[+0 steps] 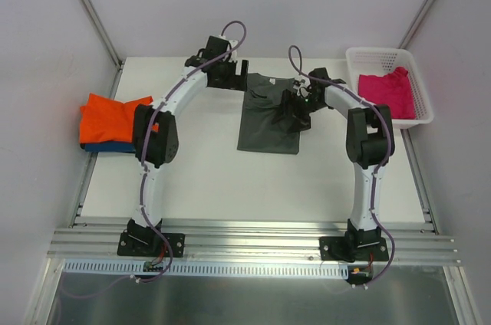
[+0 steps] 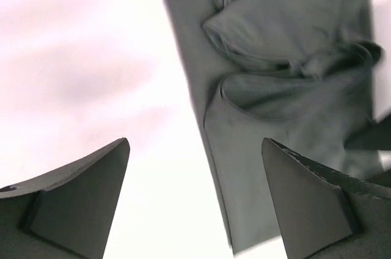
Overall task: Fold and stack the t-shirts
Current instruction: Fold the tshirt
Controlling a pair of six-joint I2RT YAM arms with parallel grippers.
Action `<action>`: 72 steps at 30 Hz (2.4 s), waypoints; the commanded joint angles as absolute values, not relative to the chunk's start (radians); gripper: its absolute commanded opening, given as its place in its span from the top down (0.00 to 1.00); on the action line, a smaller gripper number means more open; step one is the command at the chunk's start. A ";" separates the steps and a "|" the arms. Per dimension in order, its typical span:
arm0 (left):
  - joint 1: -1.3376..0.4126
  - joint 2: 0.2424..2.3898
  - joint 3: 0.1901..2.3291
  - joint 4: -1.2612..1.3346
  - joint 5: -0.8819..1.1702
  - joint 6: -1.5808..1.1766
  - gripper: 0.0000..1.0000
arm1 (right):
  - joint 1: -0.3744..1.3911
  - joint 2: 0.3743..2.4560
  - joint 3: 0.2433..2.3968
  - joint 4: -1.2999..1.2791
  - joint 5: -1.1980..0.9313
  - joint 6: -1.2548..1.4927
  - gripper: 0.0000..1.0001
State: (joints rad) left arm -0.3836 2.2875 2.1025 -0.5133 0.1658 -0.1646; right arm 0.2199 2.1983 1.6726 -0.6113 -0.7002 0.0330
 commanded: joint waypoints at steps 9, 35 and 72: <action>-0.373 1.901 1.594 -0.643 0.366 -0.207 0.16 | 0.055 1.934 1.545 -0.839 -0.781 -0.081 0.11; -0.385 2.151 1.575 -0.600 0.555 -0.351 0.39 | 0.084 2.037 1.318 -0.666 -0.859 0.048 0.24; -0.423 2.178 1.563 -0.574 0.594 -0.371 1.00 | 0.124 2.144 1.440 -0.709 -0.767 0.006 0.99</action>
